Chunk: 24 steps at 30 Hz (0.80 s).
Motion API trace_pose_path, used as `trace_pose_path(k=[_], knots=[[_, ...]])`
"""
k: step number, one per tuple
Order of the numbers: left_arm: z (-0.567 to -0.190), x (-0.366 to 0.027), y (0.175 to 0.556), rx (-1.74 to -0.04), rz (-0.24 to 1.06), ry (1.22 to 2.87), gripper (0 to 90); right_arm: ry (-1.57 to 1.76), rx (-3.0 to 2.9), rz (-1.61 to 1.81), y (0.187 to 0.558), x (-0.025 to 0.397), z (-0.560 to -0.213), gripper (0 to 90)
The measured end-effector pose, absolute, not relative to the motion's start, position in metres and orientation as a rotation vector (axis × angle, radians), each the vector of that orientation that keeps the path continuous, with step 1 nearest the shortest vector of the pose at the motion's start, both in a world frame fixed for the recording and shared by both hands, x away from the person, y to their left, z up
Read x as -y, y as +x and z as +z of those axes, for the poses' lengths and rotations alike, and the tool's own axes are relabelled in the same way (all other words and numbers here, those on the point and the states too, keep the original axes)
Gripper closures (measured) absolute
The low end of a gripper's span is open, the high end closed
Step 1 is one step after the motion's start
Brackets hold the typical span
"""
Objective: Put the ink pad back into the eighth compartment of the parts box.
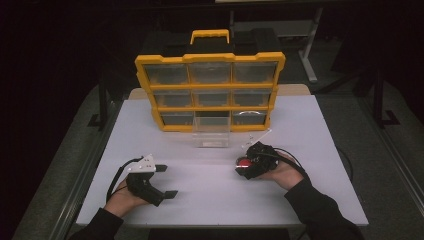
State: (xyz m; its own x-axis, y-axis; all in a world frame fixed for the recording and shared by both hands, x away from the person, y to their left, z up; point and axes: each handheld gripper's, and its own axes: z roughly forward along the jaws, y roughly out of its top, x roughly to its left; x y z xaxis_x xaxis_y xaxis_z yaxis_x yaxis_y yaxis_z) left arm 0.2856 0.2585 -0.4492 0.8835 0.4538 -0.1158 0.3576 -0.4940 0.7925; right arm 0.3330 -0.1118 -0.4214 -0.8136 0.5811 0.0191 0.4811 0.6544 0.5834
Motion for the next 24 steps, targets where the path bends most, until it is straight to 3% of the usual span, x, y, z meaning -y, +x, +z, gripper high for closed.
trace_pose_path(k=[24], knots=[[-0.449, -0.259, 0.286, -0.584, 0.132, 2.135, 0.0, 0.868, -2.71, 0.875, 0.344, 0.11, -0.4, 28.6]])
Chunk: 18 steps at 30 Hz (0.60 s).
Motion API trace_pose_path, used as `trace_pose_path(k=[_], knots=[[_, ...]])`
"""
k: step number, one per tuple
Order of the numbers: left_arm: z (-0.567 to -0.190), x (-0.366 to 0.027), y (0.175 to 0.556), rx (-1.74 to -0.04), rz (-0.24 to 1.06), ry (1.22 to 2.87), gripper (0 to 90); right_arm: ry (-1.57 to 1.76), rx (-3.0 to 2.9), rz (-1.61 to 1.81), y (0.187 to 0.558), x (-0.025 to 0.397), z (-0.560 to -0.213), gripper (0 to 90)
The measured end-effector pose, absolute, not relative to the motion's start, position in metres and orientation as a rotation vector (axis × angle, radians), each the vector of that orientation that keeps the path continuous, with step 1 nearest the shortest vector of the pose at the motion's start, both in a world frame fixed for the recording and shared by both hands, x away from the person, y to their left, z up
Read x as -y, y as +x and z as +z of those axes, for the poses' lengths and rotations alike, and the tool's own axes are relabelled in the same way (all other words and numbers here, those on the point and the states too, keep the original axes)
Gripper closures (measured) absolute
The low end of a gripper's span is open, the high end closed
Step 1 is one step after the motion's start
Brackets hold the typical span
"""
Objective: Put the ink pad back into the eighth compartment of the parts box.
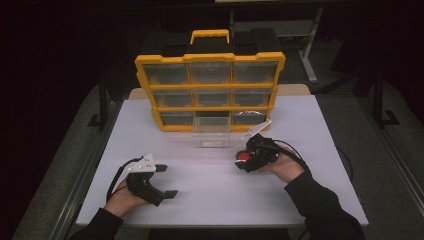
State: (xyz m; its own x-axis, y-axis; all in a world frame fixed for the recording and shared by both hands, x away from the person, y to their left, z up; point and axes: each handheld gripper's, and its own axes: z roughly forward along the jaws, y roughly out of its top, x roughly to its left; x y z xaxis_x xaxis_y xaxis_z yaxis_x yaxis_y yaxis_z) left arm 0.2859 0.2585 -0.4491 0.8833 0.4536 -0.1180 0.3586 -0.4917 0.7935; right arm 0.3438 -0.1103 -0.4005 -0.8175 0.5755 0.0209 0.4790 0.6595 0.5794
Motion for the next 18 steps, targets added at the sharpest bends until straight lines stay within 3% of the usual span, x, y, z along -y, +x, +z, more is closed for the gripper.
trace_pose_path(k=[18], knots=[[-0.449, -0.258, 0.286, -0.582, 0.13, 2.135, 0.0, 0.842, -2.721, 0.871, 0.354, 0.107, -0.378, 28.6]])
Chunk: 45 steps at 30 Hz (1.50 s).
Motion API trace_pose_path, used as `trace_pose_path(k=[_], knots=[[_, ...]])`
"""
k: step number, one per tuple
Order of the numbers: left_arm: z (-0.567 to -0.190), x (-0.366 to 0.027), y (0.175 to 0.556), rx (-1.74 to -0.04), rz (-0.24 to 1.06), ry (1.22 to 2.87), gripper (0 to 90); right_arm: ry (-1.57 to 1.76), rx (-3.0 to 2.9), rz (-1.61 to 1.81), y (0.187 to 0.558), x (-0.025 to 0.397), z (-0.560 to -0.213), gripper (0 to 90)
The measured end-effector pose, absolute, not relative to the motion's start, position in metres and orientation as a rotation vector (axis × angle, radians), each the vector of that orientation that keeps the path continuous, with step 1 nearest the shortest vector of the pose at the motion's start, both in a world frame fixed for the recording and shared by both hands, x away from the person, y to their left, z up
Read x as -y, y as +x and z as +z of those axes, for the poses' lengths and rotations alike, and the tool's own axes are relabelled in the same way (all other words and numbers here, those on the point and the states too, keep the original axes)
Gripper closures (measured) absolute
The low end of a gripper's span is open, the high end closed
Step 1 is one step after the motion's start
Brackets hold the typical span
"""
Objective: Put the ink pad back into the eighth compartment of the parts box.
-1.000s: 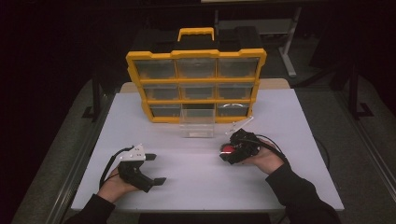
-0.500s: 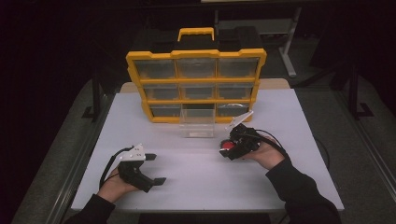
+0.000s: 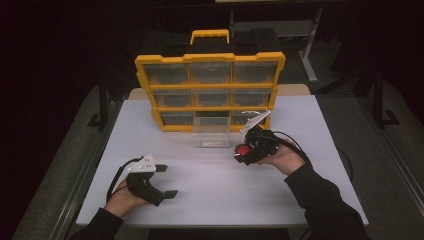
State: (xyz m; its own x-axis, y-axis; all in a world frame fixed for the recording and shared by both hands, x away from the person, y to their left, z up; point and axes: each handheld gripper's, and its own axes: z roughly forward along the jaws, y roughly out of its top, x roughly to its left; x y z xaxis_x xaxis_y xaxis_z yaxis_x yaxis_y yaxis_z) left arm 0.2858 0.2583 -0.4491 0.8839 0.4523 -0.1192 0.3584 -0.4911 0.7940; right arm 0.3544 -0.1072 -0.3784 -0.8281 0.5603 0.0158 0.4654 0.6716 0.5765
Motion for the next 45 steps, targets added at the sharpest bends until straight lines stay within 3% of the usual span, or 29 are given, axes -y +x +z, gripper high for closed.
trace_pose_path(k=[45], knots=[[-0.448, -0.259, 0.285, -0.58, 0.133, 2.132, 0.0, 0.846, -2.68, 0.929, 0.393, 0.089, -0.335, 28.6]])
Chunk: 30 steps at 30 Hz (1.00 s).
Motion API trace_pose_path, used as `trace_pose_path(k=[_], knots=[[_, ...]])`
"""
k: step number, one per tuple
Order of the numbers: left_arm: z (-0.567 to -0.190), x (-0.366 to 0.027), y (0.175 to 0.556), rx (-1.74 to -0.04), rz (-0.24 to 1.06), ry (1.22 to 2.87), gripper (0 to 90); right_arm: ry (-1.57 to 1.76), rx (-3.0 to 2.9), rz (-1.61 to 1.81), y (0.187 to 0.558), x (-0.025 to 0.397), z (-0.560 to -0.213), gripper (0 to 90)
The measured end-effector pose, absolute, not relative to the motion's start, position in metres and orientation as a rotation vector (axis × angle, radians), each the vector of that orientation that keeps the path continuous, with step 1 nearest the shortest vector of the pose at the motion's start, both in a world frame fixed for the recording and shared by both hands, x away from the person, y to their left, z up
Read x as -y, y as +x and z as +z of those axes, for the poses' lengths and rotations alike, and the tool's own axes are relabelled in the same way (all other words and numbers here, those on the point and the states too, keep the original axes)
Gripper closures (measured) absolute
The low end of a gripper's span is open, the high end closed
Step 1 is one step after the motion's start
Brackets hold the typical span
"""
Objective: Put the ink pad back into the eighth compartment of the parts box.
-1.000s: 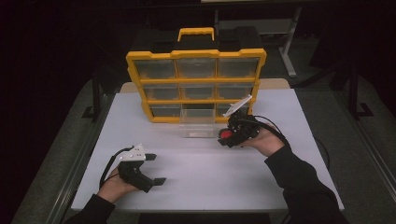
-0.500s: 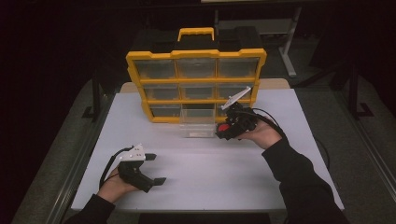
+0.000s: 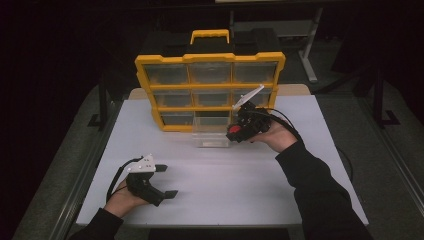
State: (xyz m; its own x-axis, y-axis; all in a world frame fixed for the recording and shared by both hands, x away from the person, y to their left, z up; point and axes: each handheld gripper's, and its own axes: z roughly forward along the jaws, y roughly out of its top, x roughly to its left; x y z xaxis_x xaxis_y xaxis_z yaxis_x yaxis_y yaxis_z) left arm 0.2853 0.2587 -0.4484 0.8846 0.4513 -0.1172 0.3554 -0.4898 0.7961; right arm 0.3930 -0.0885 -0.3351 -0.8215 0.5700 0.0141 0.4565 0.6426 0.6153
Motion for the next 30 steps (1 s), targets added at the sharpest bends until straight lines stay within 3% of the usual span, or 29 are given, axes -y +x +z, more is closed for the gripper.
trace_pose_path(k=[30], knots=[[-0.448, -0.259, 0.285, -0.572, 0.135, 2.134, 0.0, 0.837, -2.657, 0.931, 0.417, 0.051, -0.327, 28.6]])
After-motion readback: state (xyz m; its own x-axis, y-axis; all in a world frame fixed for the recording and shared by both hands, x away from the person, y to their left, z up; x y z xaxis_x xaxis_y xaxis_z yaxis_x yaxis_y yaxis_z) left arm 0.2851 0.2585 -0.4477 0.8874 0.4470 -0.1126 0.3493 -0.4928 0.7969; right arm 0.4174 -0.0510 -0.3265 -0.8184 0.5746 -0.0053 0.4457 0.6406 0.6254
